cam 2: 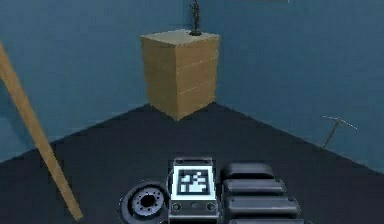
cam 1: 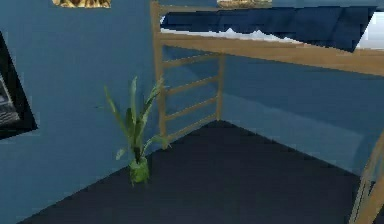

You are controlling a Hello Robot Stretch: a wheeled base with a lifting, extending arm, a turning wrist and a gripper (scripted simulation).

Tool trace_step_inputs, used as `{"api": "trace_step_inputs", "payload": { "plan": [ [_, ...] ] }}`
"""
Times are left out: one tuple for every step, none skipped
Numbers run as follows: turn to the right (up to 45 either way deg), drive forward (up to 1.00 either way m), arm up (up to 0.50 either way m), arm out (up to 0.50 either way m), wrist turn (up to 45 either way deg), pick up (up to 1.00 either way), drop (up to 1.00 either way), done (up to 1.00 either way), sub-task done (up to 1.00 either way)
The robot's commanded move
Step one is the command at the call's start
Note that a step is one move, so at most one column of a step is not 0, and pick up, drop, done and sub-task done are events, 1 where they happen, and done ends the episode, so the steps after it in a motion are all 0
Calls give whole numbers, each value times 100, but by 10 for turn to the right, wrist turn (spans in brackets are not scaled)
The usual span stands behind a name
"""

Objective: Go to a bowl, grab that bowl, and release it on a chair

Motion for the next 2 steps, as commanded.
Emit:
{"api": "trace_step_inputs", "payload": {
  "plan": [
    [450, 0, 0, 0, 0, 0, 0, 0, 0],
    [450, 0, 0, 0, 0, 0, 0, 0, 0]
  ]
}}
